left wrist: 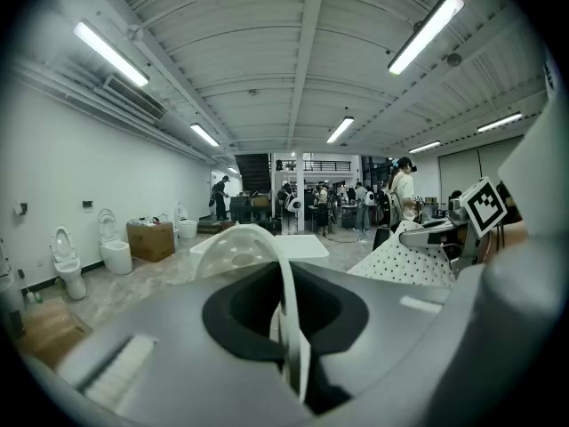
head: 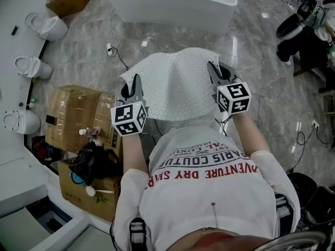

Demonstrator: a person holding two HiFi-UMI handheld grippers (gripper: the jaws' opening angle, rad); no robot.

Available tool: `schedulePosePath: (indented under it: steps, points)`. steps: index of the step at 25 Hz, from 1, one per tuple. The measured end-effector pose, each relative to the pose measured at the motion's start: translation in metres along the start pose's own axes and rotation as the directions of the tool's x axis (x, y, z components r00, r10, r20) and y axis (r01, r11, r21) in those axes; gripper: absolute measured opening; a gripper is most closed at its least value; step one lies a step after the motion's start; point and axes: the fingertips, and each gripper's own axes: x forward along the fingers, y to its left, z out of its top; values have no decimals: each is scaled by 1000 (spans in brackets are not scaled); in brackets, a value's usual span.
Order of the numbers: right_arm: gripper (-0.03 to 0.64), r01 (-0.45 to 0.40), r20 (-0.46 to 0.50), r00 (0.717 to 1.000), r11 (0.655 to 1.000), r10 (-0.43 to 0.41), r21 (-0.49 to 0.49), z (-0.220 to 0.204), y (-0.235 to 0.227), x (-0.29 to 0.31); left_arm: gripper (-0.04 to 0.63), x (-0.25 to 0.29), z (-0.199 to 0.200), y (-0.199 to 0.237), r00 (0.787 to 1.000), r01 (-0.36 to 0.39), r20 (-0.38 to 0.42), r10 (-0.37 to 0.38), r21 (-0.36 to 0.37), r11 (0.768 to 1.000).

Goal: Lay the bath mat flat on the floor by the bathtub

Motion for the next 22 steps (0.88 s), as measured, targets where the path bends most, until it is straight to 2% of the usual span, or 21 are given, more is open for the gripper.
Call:
schedulePosePath:
  steps: [5,12,17,22]
  points:
    - [15,16,-3,1000,1000,-16,-2,3,5,6,20,5,5,6,1000,23,8,-23,7,1000]
    - [15,43,-20,999,999,-43,5,-1,23,14,20,8,-3,25,998,61,3,-61,-30,998]
    - [15,58,-14,998,998,-58,5,-4,46,34,21,13,-11,55,996,92,-18,-93,-38,995]
    - [15,97,-38,995,994,-95,52,-17,67,58,21,13,-26,91,991,125,-31,-128,-64,990]
